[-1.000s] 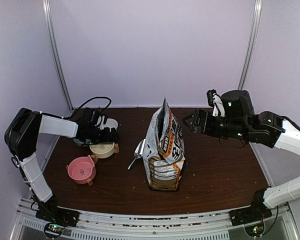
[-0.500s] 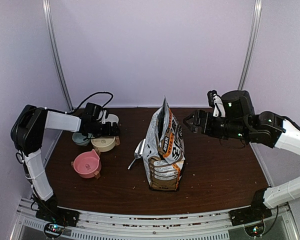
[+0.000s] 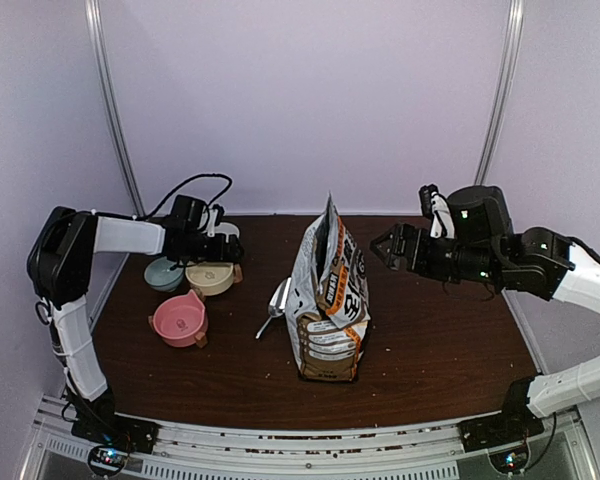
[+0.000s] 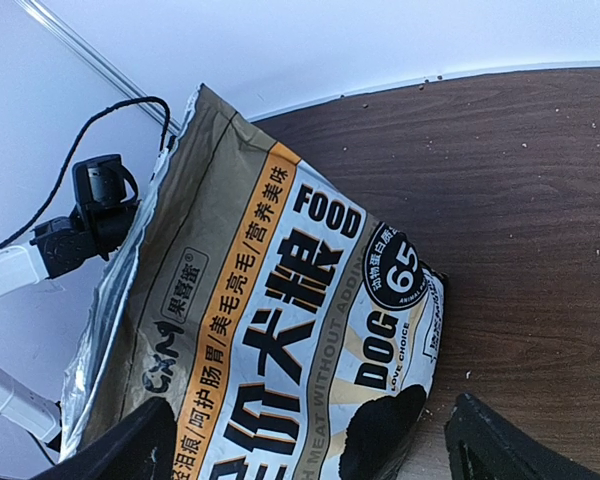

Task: Serve the pet food

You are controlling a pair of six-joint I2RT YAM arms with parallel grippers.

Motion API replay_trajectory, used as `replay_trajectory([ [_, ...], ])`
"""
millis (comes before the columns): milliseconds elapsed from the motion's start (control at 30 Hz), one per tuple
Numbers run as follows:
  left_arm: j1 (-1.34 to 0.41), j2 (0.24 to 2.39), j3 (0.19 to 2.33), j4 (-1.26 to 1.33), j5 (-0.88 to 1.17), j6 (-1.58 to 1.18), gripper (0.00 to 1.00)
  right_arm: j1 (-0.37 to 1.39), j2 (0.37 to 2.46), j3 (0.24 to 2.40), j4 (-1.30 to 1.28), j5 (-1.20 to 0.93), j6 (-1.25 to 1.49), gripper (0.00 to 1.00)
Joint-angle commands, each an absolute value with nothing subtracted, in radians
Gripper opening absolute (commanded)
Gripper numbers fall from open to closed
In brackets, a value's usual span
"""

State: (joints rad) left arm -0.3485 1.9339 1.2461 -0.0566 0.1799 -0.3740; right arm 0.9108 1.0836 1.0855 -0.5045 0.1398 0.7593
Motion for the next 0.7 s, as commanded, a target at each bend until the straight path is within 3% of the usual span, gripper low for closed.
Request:
replay_trajectory([
  [0,-0.345,1.789,1.190,-0.017,0.215,-0.354,0.90,0.904,1.057,1.080,-0.502,0.173,0.753,0.95],
  [200,-0.376,1.599,1.083,-0.053,0.224,-0.369,0.89,0.900,1.061,1.083,-0.488,0.155,0.711,0.95],
  [367,-0.519,1.506,1.015,-0.091,0.199,-0.417,0.88,0.900,1.064,1.089,-0.450,0.129,0.665,0.95],
  [667,-0.688,1.585,0.904,0.069,0.211,-0.682,0.70,0.900,1.038,1.069,-0.404,0.107,0.633,0.96],
])
